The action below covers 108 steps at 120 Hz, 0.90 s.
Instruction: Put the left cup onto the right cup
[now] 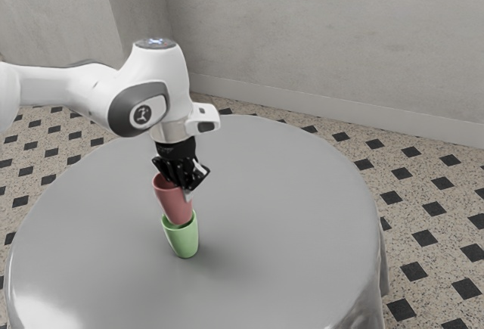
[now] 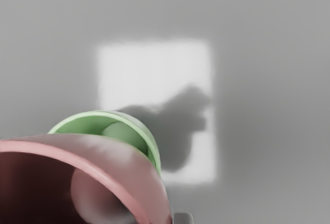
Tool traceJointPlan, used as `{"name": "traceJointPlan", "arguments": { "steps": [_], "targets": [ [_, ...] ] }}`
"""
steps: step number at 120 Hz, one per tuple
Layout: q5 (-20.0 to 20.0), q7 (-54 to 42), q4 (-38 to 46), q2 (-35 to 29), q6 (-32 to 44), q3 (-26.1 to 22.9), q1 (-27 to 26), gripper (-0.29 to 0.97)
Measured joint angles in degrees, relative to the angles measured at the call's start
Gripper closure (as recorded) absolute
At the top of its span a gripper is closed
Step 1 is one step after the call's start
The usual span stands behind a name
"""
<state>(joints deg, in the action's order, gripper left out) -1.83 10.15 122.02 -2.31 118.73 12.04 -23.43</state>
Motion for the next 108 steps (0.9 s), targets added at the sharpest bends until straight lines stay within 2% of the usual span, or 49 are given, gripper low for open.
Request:
{"name": "traceJointPlan", "arguments": {
  "steps": [108],
  "targets": [
    [-0.1,1.1,1.5,0.2,2.9,0.0,0.7,0.79]
  ]
}}
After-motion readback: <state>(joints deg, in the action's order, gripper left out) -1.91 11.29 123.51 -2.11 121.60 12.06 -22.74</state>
